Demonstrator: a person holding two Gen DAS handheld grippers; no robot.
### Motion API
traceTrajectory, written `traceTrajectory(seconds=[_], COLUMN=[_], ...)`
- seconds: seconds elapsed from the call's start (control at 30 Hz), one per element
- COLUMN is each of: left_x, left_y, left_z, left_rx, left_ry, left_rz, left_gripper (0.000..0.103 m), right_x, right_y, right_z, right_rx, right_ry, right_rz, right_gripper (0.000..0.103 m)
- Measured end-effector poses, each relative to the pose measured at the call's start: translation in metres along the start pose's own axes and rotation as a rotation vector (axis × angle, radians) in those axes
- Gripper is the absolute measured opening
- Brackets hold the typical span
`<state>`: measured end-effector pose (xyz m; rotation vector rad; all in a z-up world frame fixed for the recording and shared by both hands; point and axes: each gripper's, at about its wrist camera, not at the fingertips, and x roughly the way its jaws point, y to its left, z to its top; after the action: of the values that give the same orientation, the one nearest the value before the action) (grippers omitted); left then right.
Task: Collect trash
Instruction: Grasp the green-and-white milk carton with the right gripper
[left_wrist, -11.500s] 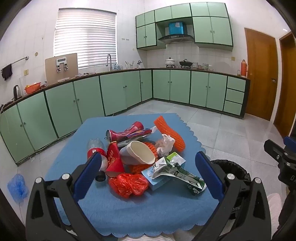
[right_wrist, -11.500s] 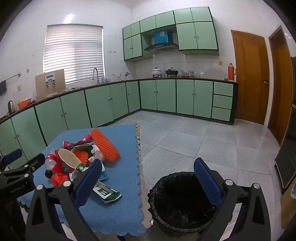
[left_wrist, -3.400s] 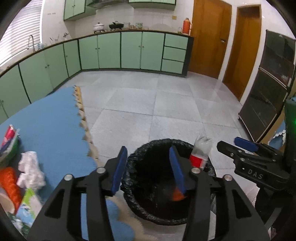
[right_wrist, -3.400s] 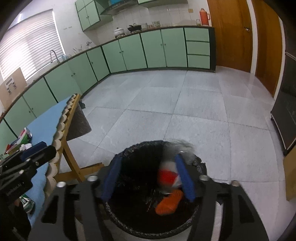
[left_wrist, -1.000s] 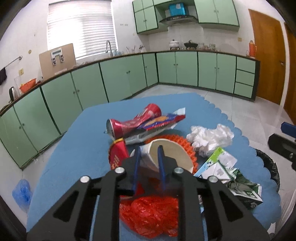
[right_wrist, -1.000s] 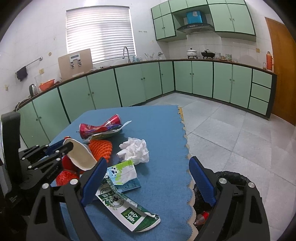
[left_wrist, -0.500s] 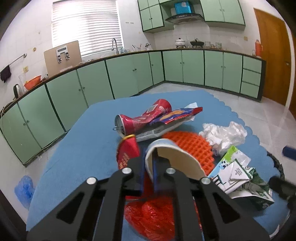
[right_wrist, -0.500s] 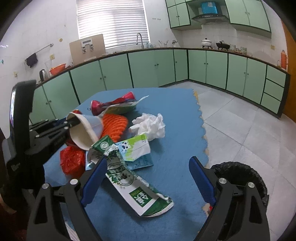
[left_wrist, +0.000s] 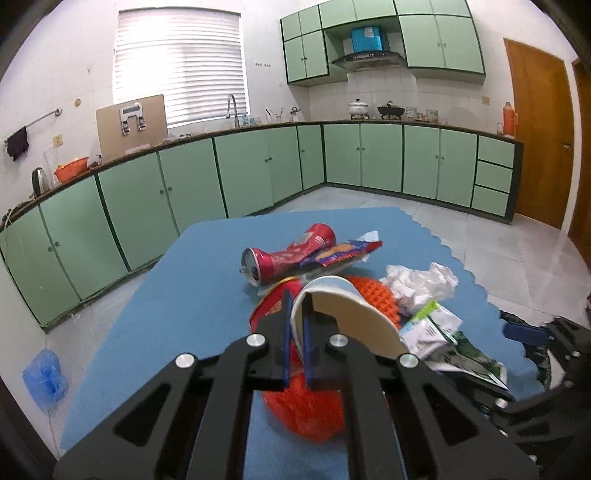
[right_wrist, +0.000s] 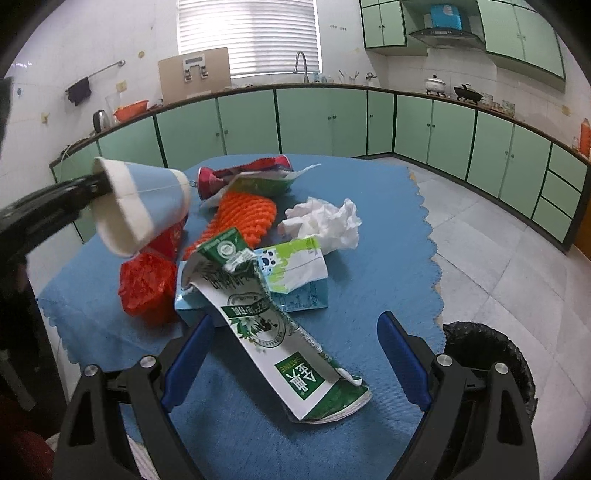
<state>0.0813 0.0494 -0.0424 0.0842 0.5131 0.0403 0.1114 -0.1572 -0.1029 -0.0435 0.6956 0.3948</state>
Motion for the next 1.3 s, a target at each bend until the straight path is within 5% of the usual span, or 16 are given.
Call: traceTrajectory(seconds=[0.2, 0.37, 0.63, 1.3], left_x=[0.002, 0.005, 0.005, -0.015], left_y=[-0.004, -0.005, -0.005, -0.020], left_z=[-0.011, -0.015, -0.014, 0.005], left_rx=[0.011, 0.018, 0.018, 0.050], left_ry=[0.034, 0.050, 0.051, -0.027], left_rz=[-0.010, -0.013, -0.018, -0.038], left_gripper=[0.004, 0.004, 0.004, 0.004], right_x=[0.011, 0.018, 0.013, -0.037], right_y=[-0.003, -0.006, -0.005, -0.010], right_z=[-0.002, -0.005, -0.001, 0.032], right_rx=[0.002, 0.020, 0.030, 0.064], right_ry=[0.022, 0.060, 0.066, -0.018], right_rz=[0.000, 0.046, 0.069, 0.044], right_gripper=[0.076, 0.052, 0.029, 0.027])
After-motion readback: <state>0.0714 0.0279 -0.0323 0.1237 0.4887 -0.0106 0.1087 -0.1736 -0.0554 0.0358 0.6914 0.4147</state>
